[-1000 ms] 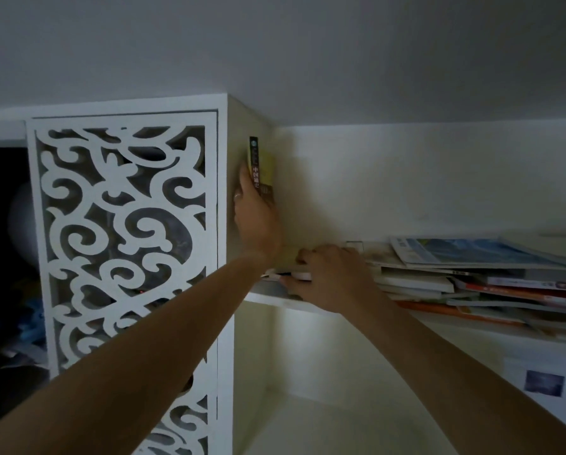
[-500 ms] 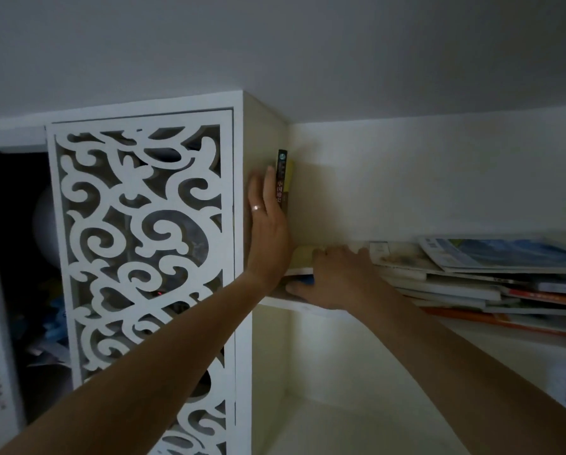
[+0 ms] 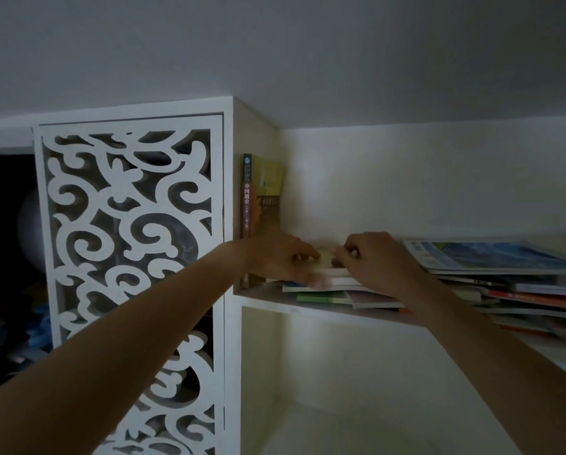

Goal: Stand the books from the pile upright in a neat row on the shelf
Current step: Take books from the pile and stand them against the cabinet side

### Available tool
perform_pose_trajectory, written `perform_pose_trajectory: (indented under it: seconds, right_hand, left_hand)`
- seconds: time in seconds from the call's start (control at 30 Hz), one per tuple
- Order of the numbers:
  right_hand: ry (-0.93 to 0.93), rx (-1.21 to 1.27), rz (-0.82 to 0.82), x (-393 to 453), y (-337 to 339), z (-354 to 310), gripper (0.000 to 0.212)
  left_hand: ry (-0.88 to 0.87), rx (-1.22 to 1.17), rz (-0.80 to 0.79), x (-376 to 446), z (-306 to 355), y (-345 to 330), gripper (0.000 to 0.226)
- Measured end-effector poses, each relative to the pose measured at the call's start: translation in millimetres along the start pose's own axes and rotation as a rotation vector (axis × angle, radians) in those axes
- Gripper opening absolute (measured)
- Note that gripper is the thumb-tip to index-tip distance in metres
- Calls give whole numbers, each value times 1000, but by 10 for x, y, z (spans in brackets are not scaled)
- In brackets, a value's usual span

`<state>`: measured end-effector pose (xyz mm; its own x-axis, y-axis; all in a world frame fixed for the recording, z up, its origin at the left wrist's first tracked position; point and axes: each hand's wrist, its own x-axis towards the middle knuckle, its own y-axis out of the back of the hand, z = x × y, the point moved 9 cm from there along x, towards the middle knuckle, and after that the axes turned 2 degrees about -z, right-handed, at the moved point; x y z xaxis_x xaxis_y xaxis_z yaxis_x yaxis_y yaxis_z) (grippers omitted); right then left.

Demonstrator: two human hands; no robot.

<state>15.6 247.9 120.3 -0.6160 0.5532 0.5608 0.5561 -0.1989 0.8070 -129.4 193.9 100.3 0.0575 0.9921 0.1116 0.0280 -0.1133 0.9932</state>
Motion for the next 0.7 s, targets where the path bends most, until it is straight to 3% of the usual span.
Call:
perform_pose_trajectory:
  seconds: [0.13,0.3,0.4,0.53,0.7]
  right_hand:
    - [20,11,110,-8,76,76,43]
    - [43,-24,134,-18,122,97,46]
    - [-4,-57,23,-5,44,132,49]
    - [61,-104,-316,-93,-203,-18,57]
    - [-15,-98,-346,-121,-113,47,73]
  left_hand:
    - [-21,-114,-56,29,-78,-9,85]
    - [-22,-122,-125,19,-212,116,62]
    - [-39,54,-16,-9,-181,227,48]
    - [-42,185,134,37,118,87,55]
    - [-71,34,257,79,153,86,41]
